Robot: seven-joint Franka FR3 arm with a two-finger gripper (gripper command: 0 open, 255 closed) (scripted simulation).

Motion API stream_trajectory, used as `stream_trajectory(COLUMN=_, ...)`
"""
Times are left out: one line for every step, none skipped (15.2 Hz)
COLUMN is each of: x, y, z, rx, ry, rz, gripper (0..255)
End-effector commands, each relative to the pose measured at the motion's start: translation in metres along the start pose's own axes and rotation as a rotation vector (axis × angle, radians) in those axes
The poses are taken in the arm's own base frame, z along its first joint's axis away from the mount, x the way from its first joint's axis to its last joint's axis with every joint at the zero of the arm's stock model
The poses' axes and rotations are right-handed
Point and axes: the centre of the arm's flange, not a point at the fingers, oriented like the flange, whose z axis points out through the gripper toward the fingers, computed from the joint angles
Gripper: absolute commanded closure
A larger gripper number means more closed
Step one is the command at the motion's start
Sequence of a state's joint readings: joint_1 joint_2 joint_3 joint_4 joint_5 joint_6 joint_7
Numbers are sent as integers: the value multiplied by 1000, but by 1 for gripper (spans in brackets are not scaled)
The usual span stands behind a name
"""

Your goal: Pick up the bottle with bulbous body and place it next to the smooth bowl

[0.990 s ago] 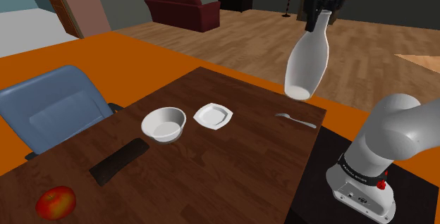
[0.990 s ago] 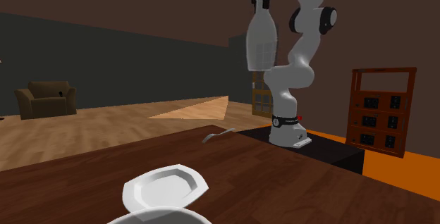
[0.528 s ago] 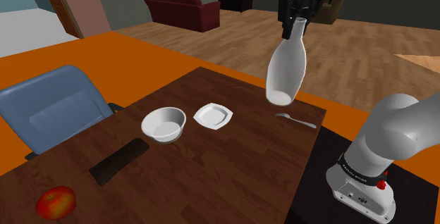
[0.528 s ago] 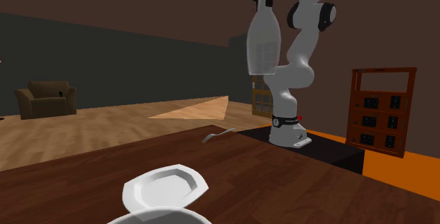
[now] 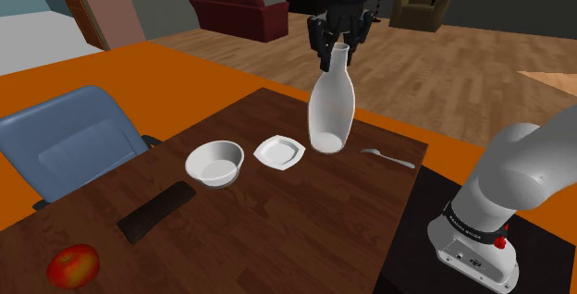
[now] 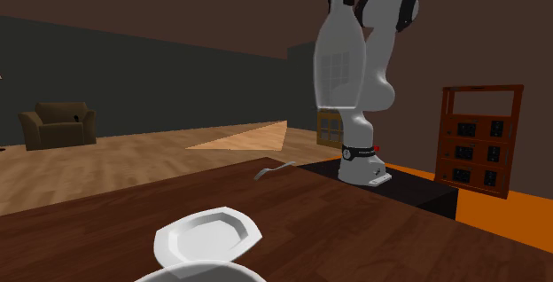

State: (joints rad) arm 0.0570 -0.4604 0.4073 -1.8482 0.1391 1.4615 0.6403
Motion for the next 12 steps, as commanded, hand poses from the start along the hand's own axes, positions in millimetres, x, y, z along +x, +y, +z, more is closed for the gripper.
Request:
stream_trajectory(x=9, y=-21, z=13, rx=1, ry=0, rz=1, gripper=255)
stream_trajectory(x=13, y=-33, z=17, rx=1, ry=0, rz=1, gripper=255)
stream_trajectory(x=18, y=-44, z=22, rx=1, ry=0, rz=1, gripper=255)
stream_trajectory(x=22, y=-56, z=27, rx=1, ry=0, rz=1, gripper=255)
stream_trajectory(x=26, y=-67, z=31, rx=1, ry=0, rz=1, gripper=255)
stream_trajectory(x=30, y=-79, z=36, rx=1, ry=0, rz=1, gripper=255)
stream_trajectory(x=35, y=-90, z=41, rx=1, ry=0, rz=1, gripper=255)
stream_trajectory(x=39, y=-102, z=46, rx=1, ry=0, rz=1, gripper=255)
stream_trajectory(x=43, y=-114, z=50, rx=1, ry=0, rz=1, gripper=255)
stream_trajectory(x=47, y=-125, z=55, rx=1, ry=0, rz=1, gripper=255)
stream_trajectory(x=52, y=-137, z=60, rx=1, ry=0, rz=1, gripper=255)
stream_trajectory(x=56, y=-148, z=64, rx=1, ry=0, rz=1, gripper=255)
